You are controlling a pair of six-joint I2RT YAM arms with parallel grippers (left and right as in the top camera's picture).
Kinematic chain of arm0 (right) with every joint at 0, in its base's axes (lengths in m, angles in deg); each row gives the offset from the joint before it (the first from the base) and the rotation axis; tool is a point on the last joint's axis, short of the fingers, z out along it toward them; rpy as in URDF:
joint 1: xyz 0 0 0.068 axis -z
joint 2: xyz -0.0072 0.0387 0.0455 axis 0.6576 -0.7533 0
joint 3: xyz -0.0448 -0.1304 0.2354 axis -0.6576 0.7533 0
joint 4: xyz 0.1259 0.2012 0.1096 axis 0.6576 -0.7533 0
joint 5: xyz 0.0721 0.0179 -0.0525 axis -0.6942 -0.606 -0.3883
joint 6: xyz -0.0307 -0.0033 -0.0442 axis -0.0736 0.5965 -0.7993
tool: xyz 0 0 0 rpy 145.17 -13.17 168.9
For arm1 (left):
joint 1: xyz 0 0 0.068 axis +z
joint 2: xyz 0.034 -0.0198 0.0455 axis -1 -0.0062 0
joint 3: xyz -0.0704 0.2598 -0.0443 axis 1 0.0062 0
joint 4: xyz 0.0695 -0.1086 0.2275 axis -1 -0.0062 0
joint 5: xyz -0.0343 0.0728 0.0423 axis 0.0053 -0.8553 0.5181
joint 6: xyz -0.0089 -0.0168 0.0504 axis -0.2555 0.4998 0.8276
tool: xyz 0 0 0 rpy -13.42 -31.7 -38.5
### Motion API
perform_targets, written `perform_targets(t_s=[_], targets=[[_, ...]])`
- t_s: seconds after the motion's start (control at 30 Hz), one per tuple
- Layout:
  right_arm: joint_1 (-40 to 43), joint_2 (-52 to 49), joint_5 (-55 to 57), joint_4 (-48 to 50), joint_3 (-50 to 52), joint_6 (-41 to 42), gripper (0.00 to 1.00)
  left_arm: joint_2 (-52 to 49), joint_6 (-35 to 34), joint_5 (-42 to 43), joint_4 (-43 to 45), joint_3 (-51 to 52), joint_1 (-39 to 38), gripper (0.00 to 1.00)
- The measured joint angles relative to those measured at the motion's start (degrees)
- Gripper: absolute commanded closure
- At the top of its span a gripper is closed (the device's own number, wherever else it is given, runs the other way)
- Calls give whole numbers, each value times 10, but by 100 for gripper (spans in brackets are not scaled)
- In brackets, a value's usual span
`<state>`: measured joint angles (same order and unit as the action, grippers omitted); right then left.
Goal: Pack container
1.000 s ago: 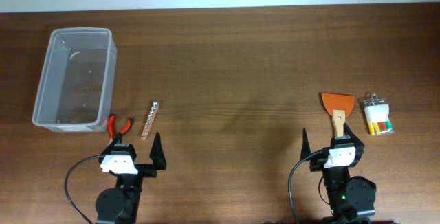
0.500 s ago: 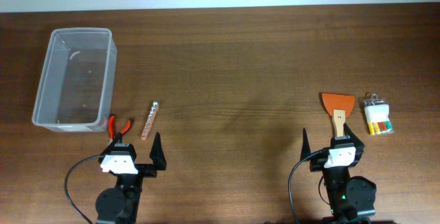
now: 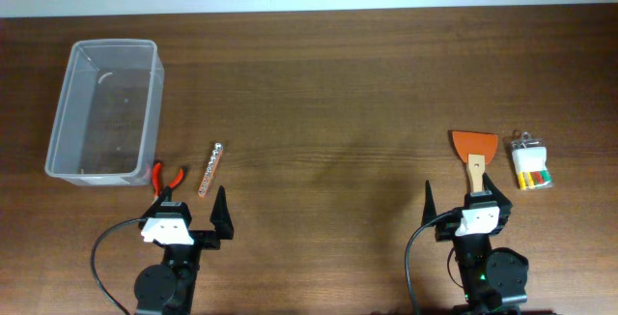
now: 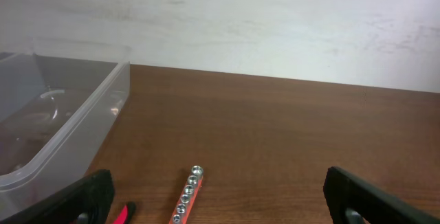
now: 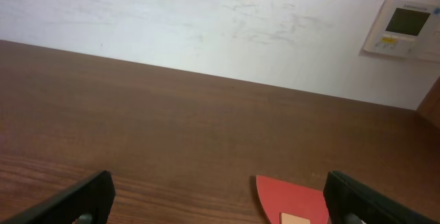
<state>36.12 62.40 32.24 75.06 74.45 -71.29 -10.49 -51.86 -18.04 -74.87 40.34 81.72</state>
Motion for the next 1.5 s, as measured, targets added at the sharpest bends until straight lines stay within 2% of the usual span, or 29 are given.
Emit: perform_targets(t_s=[1.1,1.27,1.37,1.5], targets=[[0,0,-1,0,0,1,1,0,0,0,0,0,0,1],[0,0,-3,0,0,63,1,0,-1,0,-3,0,0,1],[0,0,-13,-3,-2,109,2,-1,-14,1,-32,-12,0,1],[0,-14,-27,-42,-32,139,1,-35,-35,-13,-144,-80,0,1]])
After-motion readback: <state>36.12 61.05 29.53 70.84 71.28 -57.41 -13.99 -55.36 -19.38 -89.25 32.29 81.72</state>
